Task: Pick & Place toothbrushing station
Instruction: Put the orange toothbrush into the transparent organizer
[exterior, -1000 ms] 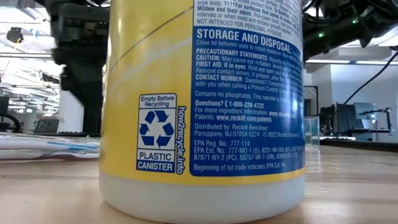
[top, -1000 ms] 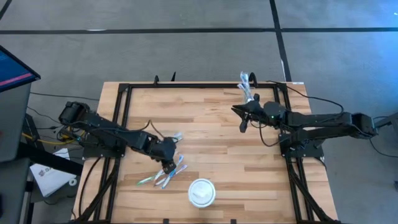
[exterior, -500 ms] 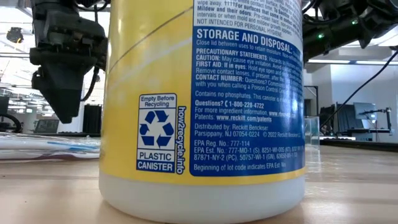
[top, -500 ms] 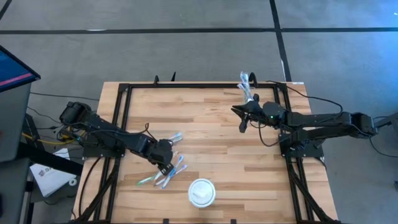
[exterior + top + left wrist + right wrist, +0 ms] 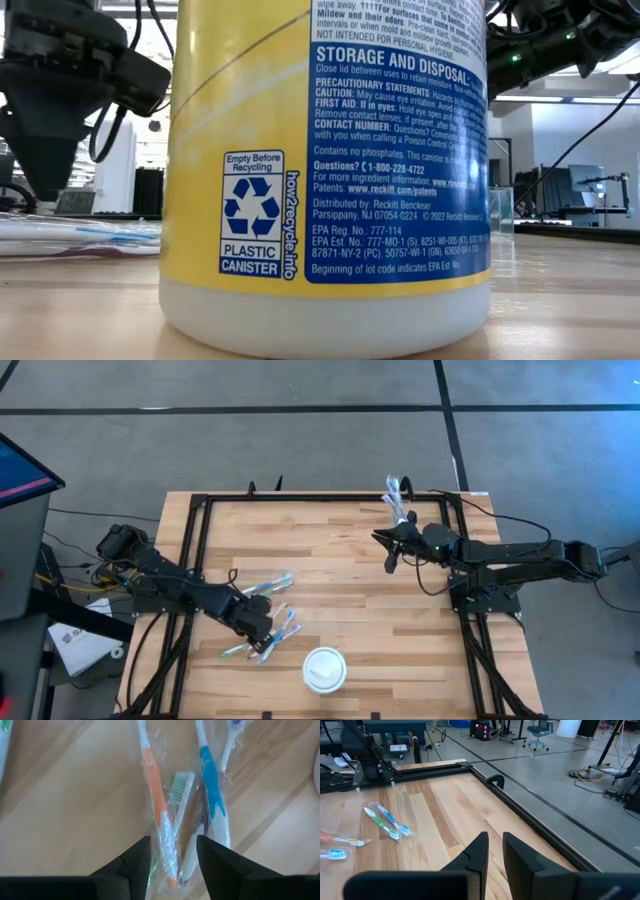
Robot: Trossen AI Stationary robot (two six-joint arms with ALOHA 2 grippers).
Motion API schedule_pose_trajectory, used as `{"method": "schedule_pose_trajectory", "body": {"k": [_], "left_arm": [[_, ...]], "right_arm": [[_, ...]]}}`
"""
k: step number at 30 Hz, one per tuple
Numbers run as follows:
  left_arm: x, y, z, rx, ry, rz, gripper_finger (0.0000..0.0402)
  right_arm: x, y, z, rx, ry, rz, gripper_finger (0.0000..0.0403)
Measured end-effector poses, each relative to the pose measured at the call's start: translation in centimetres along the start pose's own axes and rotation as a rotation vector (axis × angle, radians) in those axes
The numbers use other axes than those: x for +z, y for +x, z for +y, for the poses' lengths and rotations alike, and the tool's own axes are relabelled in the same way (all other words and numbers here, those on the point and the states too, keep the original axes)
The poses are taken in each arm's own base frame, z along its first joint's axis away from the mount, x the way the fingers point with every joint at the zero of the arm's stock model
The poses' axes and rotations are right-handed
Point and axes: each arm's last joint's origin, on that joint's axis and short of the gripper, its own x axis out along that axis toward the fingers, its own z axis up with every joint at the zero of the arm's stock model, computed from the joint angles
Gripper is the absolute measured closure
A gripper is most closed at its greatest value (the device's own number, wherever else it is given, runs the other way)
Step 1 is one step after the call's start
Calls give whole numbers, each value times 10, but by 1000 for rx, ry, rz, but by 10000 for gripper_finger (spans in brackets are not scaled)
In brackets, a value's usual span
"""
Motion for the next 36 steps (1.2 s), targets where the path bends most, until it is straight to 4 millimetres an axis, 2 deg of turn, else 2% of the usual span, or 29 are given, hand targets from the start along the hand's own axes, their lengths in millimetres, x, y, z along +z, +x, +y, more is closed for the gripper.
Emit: {"method": "schedule_pose_trajectory", "body": {"k": [6,9,13,21,25,31,36], "left_arm": [[-8,2,-1,21,-8,19,248],[-10,10,-1,57,-18,34,248],[-12,20,-1,81,-22,92,248],[-12,24,-1,93,-23,95,253],[-12,24,-1,92,-26,95,288],[-12,22,-2,80,-26,89,385],[-11,14,-3,55,-18,24,391]], "right_arm": [[0,0,0,0,0,0,355],[0,0,0,0,0,-1,355],[0,0,0,0,0,-2,355],[0,0,0,0,0,-1,355],[0,0,0,0,0,-1,355],[0,0,0,0,0,0,355],[0,0,0,0,0,0,355]]}}
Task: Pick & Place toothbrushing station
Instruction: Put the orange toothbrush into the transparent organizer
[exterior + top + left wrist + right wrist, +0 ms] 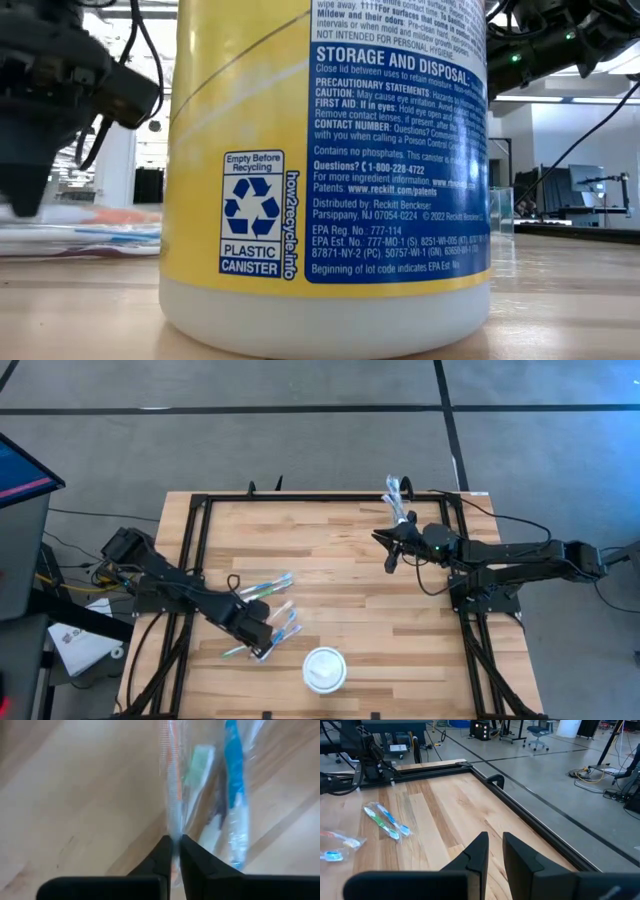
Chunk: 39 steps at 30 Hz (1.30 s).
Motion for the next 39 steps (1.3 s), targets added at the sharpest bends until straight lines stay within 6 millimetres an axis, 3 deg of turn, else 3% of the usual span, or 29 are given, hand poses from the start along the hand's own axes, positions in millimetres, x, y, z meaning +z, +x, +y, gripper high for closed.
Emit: {"method": "schedule_pose_trajectory", "body": {"k": [8,19,24,30,39], "left_arm": [[-2,-23,1,-51,16,-170,395],[8,-57,5,-71,98,-589,395],[31,-65,0,-89,181,-731,395],[72,-77,-1,-110,254,-885,395],[124,-86,1,-208,327,-1030,395]], "right_arm": [[0,0,0,0,0,0,355],[3,2,2,67,26,-41,355],[10,1,5,167,57,-105,355],[14,2,9,279,81,-148,355],[14,11,13,329,102,-187,355]]}}
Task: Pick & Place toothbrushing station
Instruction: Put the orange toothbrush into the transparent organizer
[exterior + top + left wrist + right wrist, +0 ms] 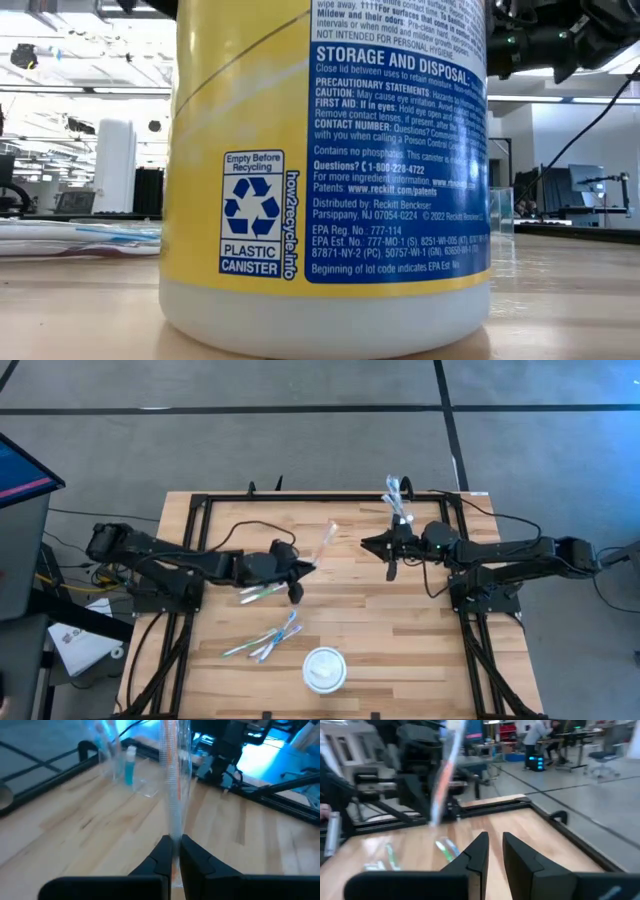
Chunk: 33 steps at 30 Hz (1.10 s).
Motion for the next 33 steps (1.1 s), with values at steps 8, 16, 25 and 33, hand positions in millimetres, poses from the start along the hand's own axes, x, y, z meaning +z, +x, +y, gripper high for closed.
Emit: {"method": "schedule_pose_trajectory", "body": {"k": [8,16,25,33], "left_arm": [[-4,36,7,-34,20,-73,395],[-9,51,8,-34,35,-113,395],[-15,64,4,-53,50,-176,395],[-23,76,2,-94,68,-212,395]], "right_arm": [[-2,14,2,102,1,-84,355],[-1,15,-2,165,-17,-112,341],[2,15,-4,195,-15,-130,312],[2,15,-6,186,-13,-137,274]]}}
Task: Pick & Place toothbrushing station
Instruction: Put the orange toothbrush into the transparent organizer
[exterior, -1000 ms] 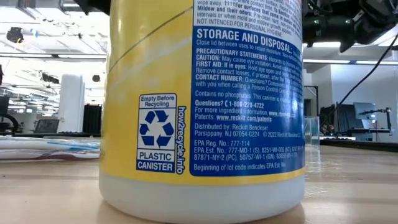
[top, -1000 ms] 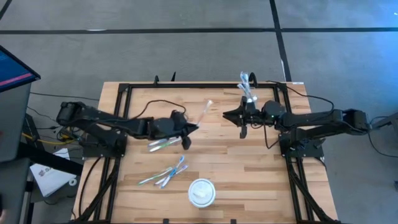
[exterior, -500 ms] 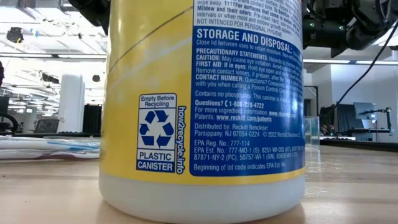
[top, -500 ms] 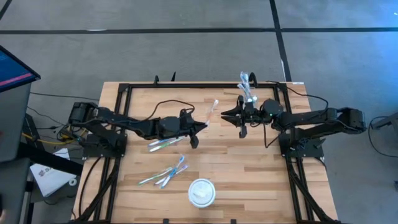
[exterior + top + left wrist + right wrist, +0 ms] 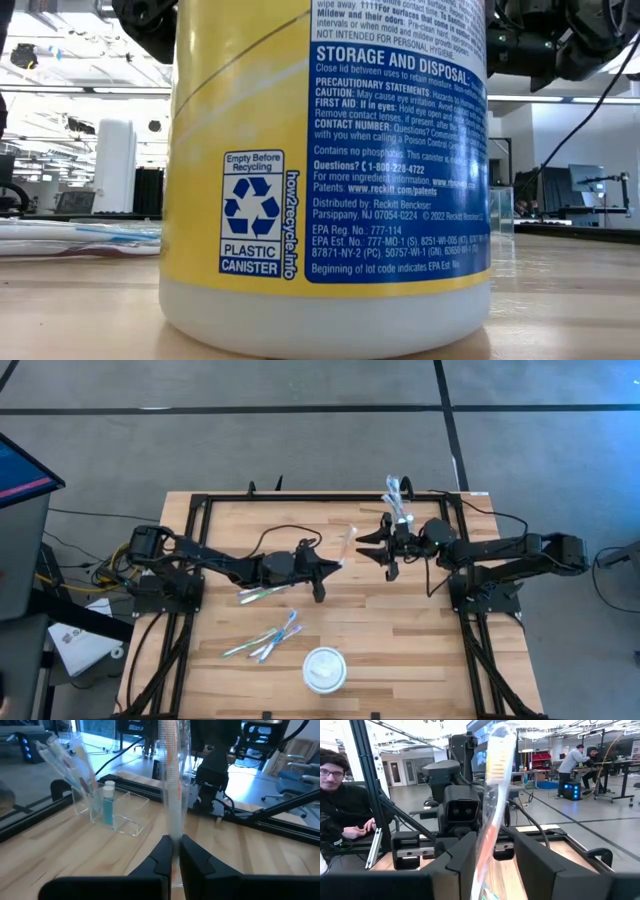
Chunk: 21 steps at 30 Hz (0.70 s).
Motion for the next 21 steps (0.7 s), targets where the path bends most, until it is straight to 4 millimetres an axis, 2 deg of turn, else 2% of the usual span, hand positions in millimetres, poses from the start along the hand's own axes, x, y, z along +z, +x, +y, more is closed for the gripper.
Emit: {"method": "schedule_pose_trajectory", "body": {"k": [12,16,21], "left_arm": [[-2,9,-3,-11,20,0,395],[-1,9,-3,-15,19,-5,395],[-1,9,-3,-15,18,-5,395]], "right_arm": [[11,6,0,6,19,-17,239],[15,8,0,7,15,-27,245],[19,10,0,8,12,-38,273]]}}
